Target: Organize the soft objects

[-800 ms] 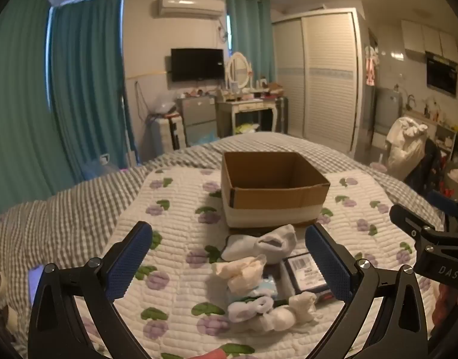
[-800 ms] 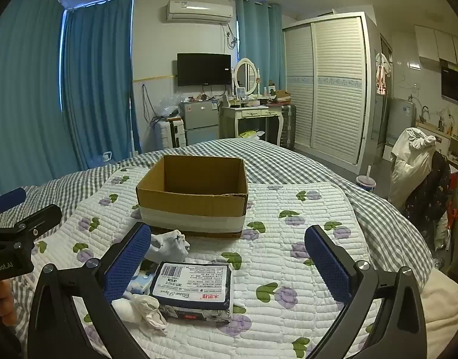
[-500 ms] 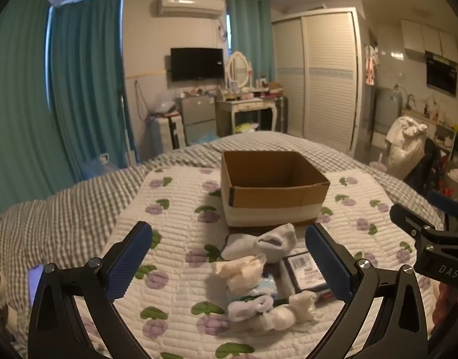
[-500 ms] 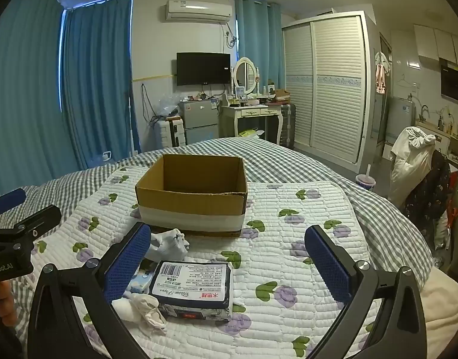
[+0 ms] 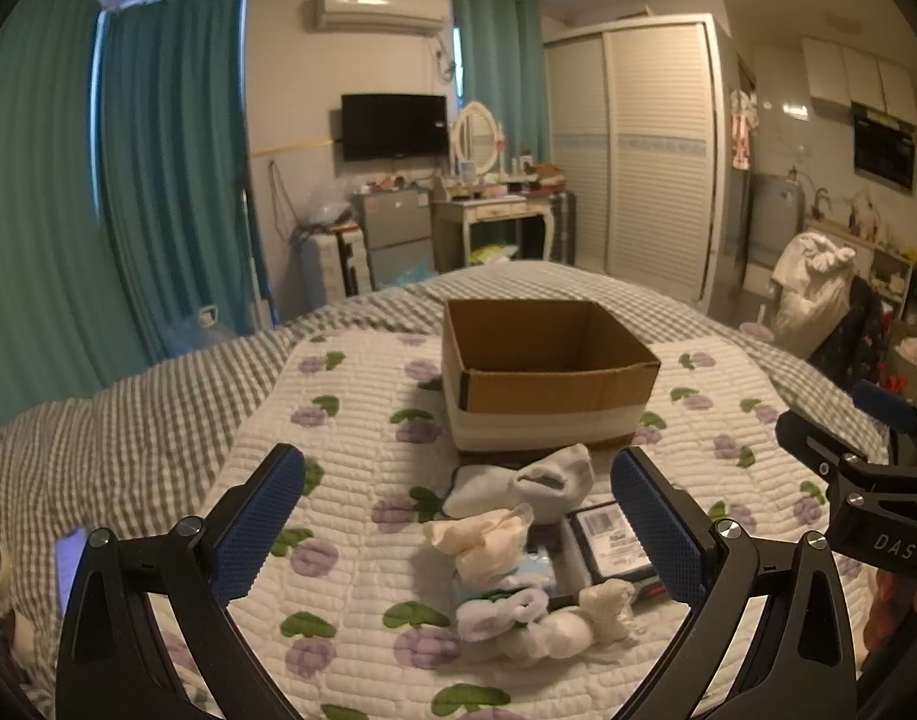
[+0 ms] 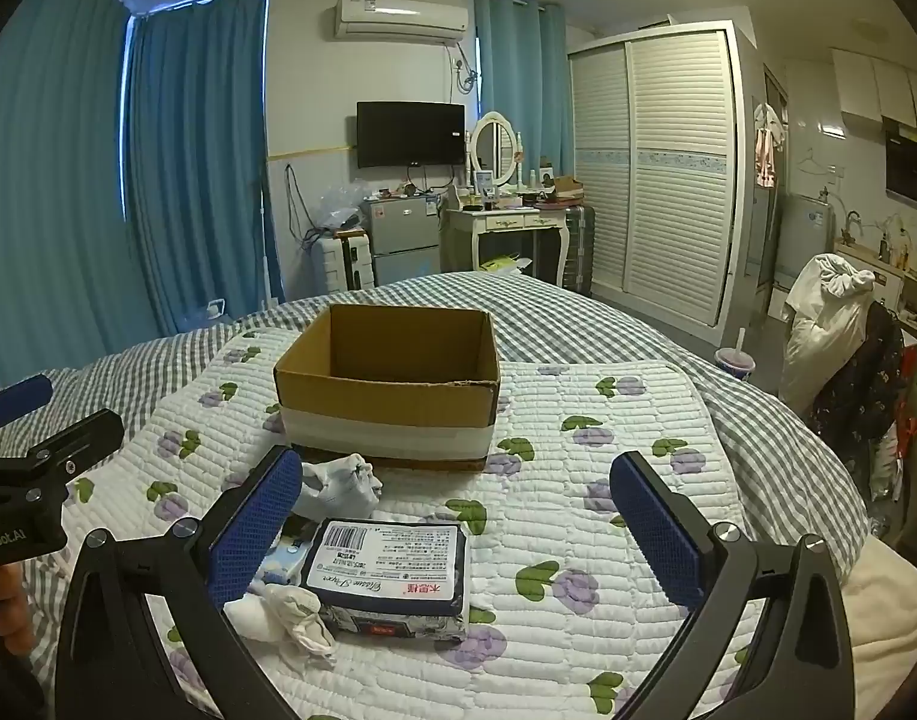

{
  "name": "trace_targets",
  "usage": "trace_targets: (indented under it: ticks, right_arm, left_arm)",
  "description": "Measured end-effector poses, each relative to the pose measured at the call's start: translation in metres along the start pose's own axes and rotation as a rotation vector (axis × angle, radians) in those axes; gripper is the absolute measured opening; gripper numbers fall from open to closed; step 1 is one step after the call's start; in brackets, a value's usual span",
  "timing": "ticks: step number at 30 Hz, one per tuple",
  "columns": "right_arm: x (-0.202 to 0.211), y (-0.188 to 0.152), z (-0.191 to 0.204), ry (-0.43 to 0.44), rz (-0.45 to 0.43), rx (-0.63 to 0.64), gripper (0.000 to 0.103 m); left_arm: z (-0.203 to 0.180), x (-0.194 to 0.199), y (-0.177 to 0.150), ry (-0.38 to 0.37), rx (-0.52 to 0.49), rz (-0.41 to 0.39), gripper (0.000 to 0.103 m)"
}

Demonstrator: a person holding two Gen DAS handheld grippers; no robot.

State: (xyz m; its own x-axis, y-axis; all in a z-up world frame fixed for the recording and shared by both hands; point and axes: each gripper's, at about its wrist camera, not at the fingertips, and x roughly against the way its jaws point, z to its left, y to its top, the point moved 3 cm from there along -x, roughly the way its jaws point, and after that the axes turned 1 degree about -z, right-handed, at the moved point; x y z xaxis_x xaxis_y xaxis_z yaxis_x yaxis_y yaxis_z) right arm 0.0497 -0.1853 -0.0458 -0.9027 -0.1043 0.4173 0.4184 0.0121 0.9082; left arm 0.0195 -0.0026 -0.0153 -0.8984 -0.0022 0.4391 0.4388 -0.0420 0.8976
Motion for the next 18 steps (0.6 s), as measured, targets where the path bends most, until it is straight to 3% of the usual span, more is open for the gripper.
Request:
trace_targets:
  ticks: [18]
  right_arm:
    - [-0.0004,-0.0015,0.0043,0.003,0.004,0.005,0.103]
  left_arm:
    - [0.0045,-0.0029,-0.0022,0.004,0.003,0.008,0.103]
